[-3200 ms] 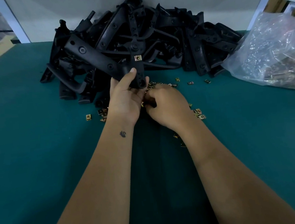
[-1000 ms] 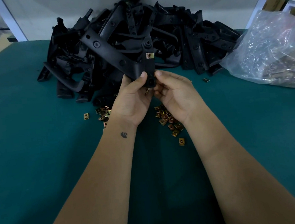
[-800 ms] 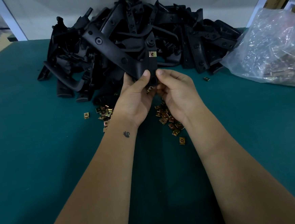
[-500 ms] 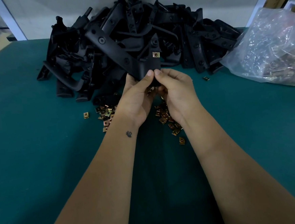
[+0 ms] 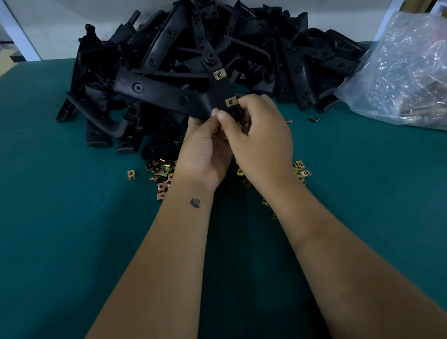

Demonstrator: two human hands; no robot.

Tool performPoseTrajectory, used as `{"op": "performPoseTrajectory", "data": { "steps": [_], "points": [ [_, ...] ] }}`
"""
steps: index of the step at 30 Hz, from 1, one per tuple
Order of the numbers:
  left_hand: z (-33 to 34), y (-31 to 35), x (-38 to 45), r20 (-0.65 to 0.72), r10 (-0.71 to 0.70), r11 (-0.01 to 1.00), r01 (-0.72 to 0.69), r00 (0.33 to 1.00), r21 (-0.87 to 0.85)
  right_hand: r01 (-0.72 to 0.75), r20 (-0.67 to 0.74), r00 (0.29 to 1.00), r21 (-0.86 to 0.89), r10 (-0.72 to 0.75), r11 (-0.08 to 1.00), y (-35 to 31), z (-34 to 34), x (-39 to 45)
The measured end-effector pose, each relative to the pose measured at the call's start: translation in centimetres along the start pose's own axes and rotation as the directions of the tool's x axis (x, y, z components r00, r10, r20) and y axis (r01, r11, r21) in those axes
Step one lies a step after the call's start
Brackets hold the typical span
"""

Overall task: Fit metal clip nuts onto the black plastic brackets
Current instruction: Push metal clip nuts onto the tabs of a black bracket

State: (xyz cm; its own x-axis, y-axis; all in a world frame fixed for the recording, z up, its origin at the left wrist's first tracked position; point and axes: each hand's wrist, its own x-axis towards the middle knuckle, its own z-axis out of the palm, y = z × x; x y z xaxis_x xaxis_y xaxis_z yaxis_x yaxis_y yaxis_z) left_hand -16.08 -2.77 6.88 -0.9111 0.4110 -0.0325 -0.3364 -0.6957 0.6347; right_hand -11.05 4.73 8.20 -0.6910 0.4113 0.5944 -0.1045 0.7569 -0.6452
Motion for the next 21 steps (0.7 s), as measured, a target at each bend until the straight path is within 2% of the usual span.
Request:
{"op": "performPoseTrajectory", "data": {
  "steps": [5, 11, 14, 17, 21],
  "points": [
    [0.2, -0.1, 0.0, 0.003, -0.024, 0.996, 0.024, 1.0, 0.081, 0.063, -0.071, 0.995, -0.033, -0.065, 0.997, 0.4, -0.4, 0.2],
    [0.8, -0.2, -0.3, -0.044, -0.011, 0.975, 0.021, 0.999, 0.219, 0.021, -0.089, 0.996, 0.041, -0.018, 0.999, 0.5, -0.9, 0.4],
    [1.0, -0.2, -0.7, -0.036, 0.093, 0.945, -0.076, 0.995, 0.318, -0.084, -0.063, 0.993, 0.213, 0.1, 0.973, 0.1, -1.2, 0.5],
    [1.3, -0.4, -0.9, -0.102, 0.207, 0.91, -0.153, 0.973, 0.386, -0.204, -0.087, 0.963, 0.378, 0.254, 0.903, -0.1, -1.8, 0.3],
    [2.3, -1.0, -1.3, -0.224, 0.279, 0.901, -0.174, 0.934, 0.397, -0.414, 0.033, 0.87, 0.592, 0.492, 0.691, 0.2, -2.7, 0.0]
  ]
}}
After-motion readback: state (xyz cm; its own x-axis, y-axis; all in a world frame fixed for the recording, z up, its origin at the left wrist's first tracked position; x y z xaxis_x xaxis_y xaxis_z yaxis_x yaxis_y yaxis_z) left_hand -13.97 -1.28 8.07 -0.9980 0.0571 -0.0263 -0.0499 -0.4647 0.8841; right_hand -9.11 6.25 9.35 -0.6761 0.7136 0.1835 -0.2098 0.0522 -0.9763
